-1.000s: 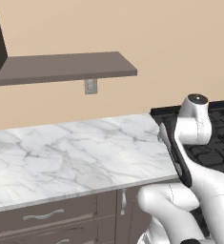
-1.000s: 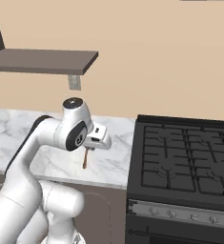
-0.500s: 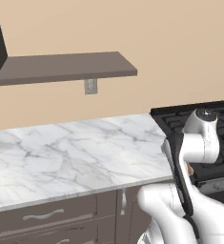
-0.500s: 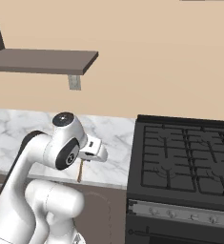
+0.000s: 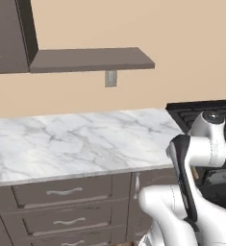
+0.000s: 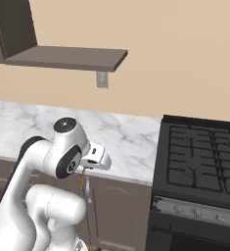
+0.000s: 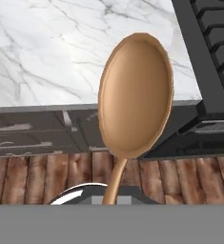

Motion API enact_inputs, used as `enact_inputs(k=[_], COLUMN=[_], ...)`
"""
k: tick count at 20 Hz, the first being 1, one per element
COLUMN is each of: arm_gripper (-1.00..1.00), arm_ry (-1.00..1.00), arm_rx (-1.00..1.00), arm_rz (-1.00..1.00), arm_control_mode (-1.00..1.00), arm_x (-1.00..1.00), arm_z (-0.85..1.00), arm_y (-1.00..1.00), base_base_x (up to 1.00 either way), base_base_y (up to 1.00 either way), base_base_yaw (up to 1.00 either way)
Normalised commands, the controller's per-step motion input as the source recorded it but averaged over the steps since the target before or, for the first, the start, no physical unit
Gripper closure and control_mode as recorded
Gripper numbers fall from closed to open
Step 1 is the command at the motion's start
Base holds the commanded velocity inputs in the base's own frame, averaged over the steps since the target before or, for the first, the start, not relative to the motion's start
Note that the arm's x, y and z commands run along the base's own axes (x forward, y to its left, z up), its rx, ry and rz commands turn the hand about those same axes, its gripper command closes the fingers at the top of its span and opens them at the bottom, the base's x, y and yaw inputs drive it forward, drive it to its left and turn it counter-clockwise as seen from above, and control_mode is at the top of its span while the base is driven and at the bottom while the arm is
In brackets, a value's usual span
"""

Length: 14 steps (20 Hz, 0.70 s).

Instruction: Take the fork and place it on the left side of the plate. Then take the spoon and place it on the right side of the plate. Make sure they're directly next to the plate.

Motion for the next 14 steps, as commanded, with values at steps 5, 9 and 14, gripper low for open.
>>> enact_inputs(k=[5, 9, 14], arm_gripper=[1.00, 1.00, 1.00], arm_ry=[0.00, 0.00, 0.00], arm_rx=[0.00, 0.00, 0.00], arm_rz=[0.00, 0.00, 0.00], arm_control_mode=[1.00, 1.00, 1.00], arm_x=[0.00, 0.00, 0.00], arm_z=[0.00, 0.00, 0.00], arm_y=[0.00, 0.00, 0.00], base_base_x=[-0.44, -0.12, 0.00], base_base_y=[0.88, 1.00, 1.00], base_base_yaw=[0.24, 0.04, 0.00])
